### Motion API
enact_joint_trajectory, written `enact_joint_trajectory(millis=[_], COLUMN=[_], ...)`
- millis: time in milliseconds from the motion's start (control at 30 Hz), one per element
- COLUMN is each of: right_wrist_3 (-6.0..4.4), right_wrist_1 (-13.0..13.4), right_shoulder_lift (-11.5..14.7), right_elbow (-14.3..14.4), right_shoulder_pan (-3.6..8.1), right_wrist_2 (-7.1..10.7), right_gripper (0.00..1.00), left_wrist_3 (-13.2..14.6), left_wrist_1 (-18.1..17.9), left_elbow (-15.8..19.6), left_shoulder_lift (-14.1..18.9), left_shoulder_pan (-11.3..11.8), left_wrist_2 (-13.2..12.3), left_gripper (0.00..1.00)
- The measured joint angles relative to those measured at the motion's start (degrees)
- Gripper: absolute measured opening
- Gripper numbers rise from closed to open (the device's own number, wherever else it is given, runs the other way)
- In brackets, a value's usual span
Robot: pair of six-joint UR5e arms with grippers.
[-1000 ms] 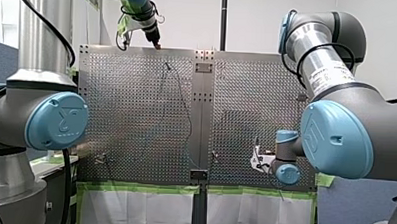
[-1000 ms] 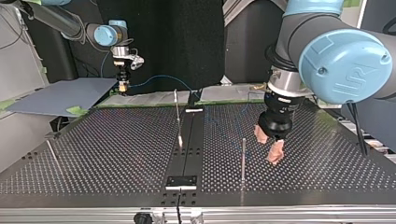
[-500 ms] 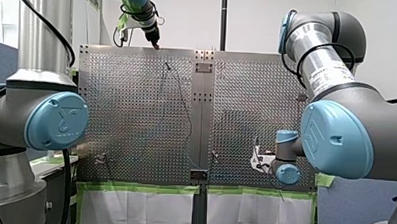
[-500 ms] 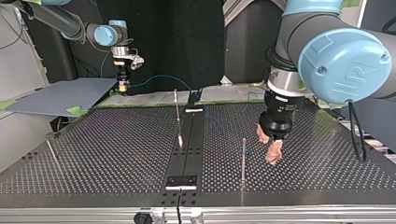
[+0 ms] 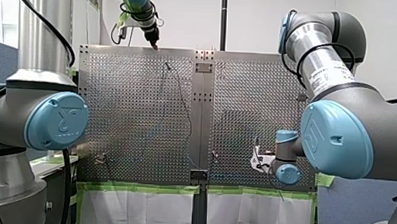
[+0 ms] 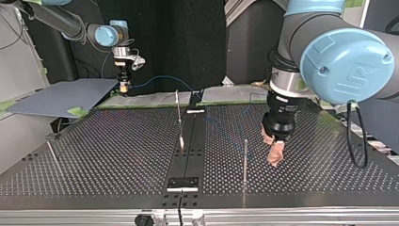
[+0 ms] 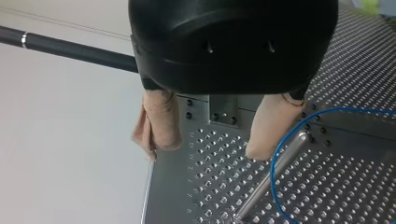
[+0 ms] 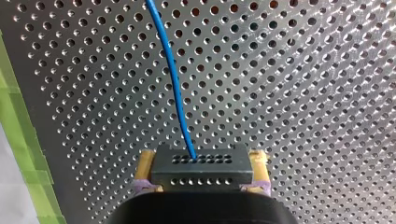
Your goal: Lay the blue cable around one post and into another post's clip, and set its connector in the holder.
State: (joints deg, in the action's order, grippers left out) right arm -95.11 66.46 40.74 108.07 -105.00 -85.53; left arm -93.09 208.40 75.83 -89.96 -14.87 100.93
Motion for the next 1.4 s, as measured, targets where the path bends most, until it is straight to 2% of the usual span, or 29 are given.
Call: enact_joint_trajectory(millis=[100, 300, 1000, 1400], right_wrist_3=[0.00, 0.05, 0.09, 0.09], right_wrist_1=[0.00, -0.02, -0.09, -0.15], right_shoulder_lift=[0.00, 0.00, 0.01, 0.01], right_elbow=[0.00, 0.00, 0.00, -0.01], right_shoulder_pan=[0.00, -0.05, -0.14, -0.13], right_wrist_2=[0.00, 0.00, 0.00, 0.00], right_gripper=[0.00, 0.00, 0.00, 0.00], left_wrist_3=[1.23, 1.75, 1.54, 0.40], left_wrist_1=[0.00, -0.01, 0.00, -0.03], left_elbow=[0.00, -0.01, 0.00, 0.05], left_shoulder_lift=[-0.01, -0.04, -0.05, -0.03], left_shoulder_pan=[-0.03, -0.17, -0.33, -0.43], left_wrist_2=[0.00, 0.00, 0.01, 0.00], left_gripper=[1.00, 1.00, 1.00, 1.00])
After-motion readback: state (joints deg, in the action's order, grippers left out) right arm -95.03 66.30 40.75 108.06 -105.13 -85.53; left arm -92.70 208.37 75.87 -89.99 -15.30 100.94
